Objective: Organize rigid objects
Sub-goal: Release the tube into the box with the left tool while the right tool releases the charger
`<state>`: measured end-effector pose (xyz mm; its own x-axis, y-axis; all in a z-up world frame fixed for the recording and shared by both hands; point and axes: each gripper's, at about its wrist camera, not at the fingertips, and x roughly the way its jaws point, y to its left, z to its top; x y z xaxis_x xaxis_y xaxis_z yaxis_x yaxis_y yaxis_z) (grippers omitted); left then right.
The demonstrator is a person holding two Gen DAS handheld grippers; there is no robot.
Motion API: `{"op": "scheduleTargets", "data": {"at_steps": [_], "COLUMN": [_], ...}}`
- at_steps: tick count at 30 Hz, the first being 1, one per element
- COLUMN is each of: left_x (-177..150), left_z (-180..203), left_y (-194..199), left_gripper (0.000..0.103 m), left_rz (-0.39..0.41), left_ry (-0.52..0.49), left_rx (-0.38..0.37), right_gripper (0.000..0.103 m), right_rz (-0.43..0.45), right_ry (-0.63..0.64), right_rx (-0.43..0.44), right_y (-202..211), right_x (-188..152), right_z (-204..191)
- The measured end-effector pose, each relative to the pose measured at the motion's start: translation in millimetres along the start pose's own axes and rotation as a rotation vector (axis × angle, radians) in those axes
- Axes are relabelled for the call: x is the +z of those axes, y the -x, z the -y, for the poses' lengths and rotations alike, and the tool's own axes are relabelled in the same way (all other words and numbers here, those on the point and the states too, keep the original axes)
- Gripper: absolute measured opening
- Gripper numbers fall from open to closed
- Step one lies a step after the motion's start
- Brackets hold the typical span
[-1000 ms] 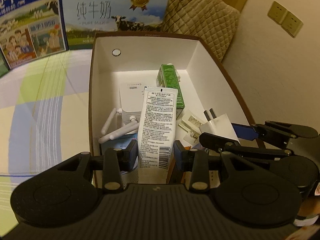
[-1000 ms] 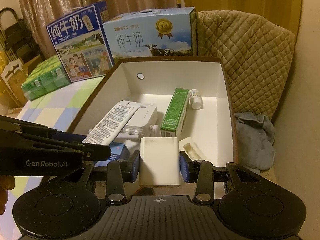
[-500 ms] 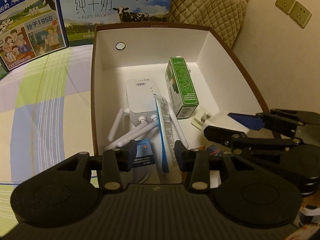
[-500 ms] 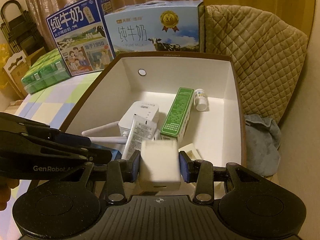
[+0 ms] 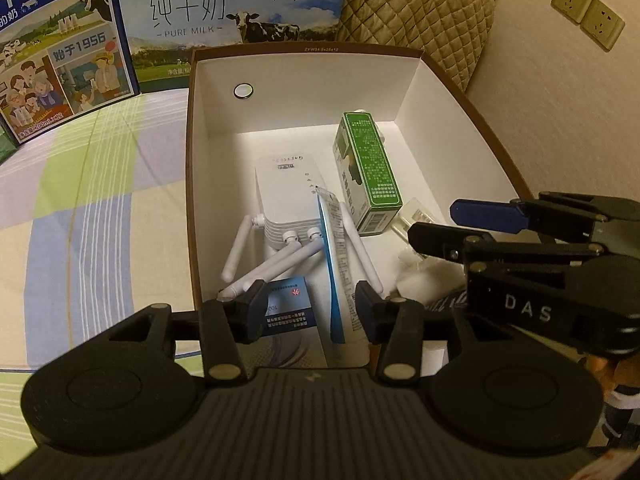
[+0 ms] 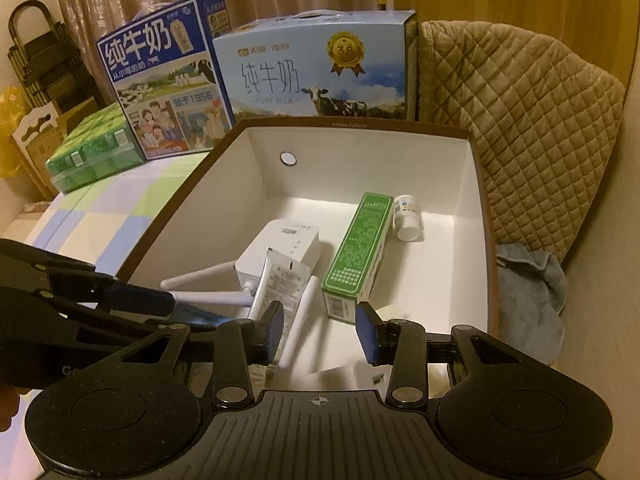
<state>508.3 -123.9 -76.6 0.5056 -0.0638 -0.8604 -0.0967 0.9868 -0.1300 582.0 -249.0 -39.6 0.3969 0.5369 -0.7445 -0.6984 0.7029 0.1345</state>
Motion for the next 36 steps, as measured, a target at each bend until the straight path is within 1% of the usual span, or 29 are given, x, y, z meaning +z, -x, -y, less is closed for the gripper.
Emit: {"op": "scheduleTargets", "data": {"at_steps": [8,10,12,17,20,21,22,23,27,28,31,33,36], "left_x": [-2.0,-3.8,-6.1,-14.7,-20.5,-22.9,-25.4,-28.4,-41.8,-46.0,-58.8,-66.9,-79.3], "left_z": [2.2,4.2,5.5,9.7,9.9,9.4,8.7,8.2,4.7,3.5,-0.1,-3.9,-13.2], "left_y": [7.4,11.2,15.7,33.7,46.2,51.1,56.2,61.5,81.2,85.6,98.4,106.2,118.0], "left_gripper": [0.045,0.049,0.051,0.052,0.054,0.057,0.063,0.065,0.069,0.072,0.072,0.072,0.072], "left_rz": [0.009,0.017,0.031,0.08,0.105,0.115,0.127,0.141,0.176,0.181,0.204,0.206,0.189], "left_ry": [-0.012,-0.023,-0.038,-0.086,-0.095,-0.096,-0.096,-0.097,-0.096,-0.097,-0.105,-0.095,-0.07], "left_rx": [0.001,0.001,0.003,0.005,0.003,0.001,0.0,-0.001,-0.005,-0.001,0.016,0.031,0.013], "right_gripper": [0.037,0.037,0.037,0.038,0.038,0.039,0.039,0.04,0.048,0.049,0.051,0.051,0.051], "right_rz": [-0.002,-0.001,-0.001,0.003,0.012,0.012,0.014,0.018,0.052,0.062,0.084,0.083,0.073], "right_ry": [-0.025,-0.037,-0.052,-0.1,-0.13,-0.14,-0.149,-0.157,-0.186,-0.191,-0.201,-0.192,-0.189], "right_rx": [0.002,0.002,0.0,-0.01,-0.026,-0.035,-0.041,-0.045,-0.056,-0.057,-0.045,-0.035,-0.045], "right_y": [8.2,11.9,16.0,31.0,41.1,44.2,47.5,51.4,69.1,73.3,83.3,86.2,89.8], "right_x": [-4.5,-7.6,-11.2,-23.7,-32.5,-35.2,-37.6,-40.2,-49.8,-52.1,-58.9,-63.9,-70.7], "right_z": [4.4,5.7,6.9,10.2,10.7,10.5,9.9,9.0,0.8,-2.0,-12.5,-21.2,-34.0]}}
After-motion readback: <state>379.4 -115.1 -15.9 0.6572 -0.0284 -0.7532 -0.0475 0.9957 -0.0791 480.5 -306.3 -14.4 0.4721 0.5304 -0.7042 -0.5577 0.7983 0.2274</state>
